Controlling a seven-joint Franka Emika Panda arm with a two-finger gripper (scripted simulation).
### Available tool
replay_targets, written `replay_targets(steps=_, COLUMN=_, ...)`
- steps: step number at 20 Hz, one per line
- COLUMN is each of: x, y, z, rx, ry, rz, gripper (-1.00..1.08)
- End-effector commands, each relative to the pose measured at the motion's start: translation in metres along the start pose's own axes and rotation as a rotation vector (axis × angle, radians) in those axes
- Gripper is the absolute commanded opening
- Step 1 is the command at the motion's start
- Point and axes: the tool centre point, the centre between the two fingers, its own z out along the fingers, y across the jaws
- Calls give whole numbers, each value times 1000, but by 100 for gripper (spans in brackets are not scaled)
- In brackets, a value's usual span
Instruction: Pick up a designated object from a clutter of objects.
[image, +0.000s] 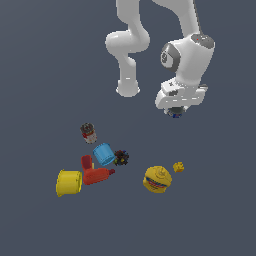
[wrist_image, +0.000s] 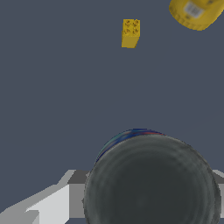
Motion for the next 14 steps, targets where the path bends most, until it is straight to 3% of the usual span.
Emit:
replay_targets(steps=1, x=-2, y=3, z=-24, rx=2, ry=0, rz=0, gripper=-100)
replay_targets(steps=14, x=-8, y=21, z=-144, rx=1, ry=0, rz=1, gripper=-100)
